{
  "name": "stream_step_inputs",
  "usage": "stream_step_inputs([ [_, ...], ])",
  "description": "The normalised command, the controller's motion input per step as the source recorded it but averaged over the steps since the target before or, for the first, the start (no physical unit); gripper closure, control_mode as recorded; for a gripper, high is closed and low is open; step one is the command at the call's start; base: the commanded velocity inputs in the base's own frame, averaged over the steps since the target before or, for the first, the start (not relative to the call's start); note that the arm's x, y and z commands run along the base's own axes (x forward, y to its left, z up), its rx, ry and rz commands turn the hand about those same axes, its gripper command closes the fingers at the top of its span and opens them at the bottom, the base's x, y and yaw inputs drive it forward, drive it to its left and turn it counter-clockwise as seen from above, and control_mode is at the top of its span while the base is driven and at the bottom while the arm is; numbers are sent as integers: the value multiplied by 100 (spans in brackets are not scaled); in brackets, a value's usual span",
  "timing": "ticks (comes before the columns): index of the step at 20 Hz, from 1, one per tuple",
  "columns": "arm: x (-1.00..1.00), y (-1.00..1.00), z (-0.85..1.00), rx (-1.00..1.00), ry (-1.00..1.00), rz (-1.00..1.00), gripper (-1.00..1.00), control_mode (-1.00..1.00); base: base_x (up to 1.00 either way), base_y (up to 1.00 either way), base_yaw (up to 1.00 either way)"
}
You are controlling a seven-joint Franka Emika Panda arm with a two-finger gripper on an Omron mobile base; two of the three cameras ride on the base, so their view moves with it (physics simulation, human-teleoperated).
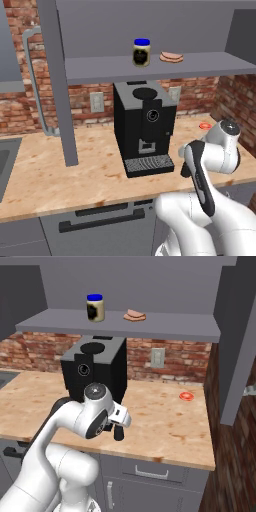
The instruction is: Pick the shaker and mayonnaise from the counter and place them in the cabinet.
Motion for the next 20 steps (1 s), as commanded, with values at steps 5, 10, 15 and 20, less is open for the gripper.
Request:
stream_step_inputs([
  [5, -5, 0, -17, -3, 0, 6, -100, -100, 0, 0, 0],
  [10, 0, 0, -32, -6, 0, 10, -100, -100, 0, 0, 0],
  [15, 0, 0, -49, -12, 0, 11, -100, -100, 0, 0, 0],
  [20, 3, 0, -41, -11, 0, 10, -100, -100, 0, 0, 0],
])
